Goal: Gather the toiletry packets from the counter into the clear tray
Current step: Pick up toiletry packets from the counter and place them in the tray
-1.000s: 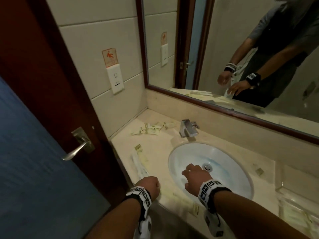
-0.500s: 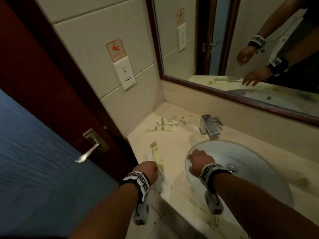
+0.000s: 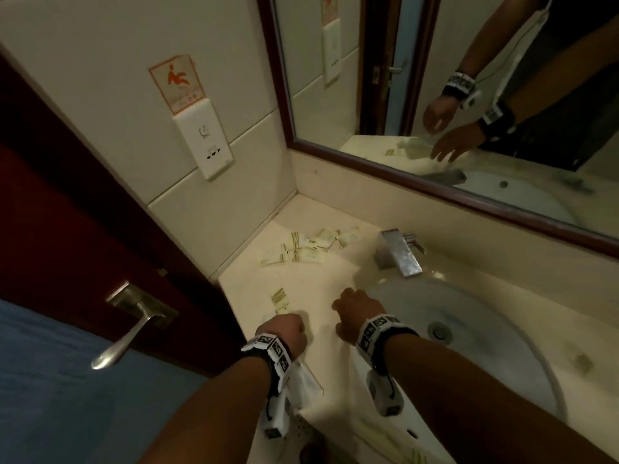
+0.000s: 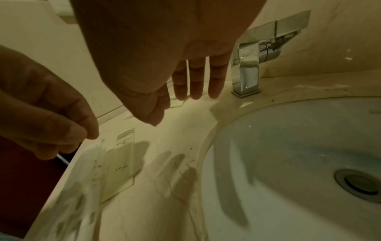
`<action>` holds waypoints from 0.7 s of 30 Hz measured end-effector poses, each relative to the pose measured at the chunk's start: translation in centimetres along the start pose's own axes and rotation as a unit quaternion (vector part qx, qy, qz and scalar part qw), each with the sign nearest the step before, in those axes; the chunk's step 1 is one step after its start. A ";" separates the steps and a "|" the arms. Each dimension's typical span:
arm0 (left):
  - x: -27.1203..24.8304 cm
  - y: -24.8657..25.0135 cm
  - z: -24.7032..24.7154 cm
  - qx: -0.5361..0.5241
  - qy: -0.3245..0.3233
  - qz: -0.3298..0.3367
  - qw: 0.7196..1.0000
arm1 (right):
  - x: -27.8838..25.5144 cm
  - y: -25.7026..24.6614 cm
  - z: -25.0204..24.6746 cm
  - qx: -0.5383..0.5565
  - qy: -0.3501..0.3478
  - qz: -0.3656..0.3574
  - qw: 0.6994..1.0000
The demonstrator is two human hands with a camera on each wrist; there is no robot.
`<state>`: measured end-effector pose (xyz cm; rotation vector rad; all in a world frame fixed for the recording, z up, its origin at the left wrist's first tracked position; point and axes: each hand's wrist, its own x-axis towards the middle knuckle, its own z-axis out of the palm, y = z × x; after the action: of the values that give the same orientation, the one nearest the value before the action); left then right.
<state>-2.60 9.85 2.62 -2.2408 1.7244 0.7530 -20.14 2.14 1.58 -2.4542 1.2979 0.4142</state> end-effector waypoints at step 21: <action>17.0 -5.0 -7.1 0.032 0.016 0.026 0.999 | 15.9 -1.3 -3.8 0.045 -0.023 0.057 0.997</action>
<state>7.11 -6.25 -0.79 -2.1849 1.8024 0.6675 -10.07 -10.53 -1.19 -2.2909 1.4113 0.4281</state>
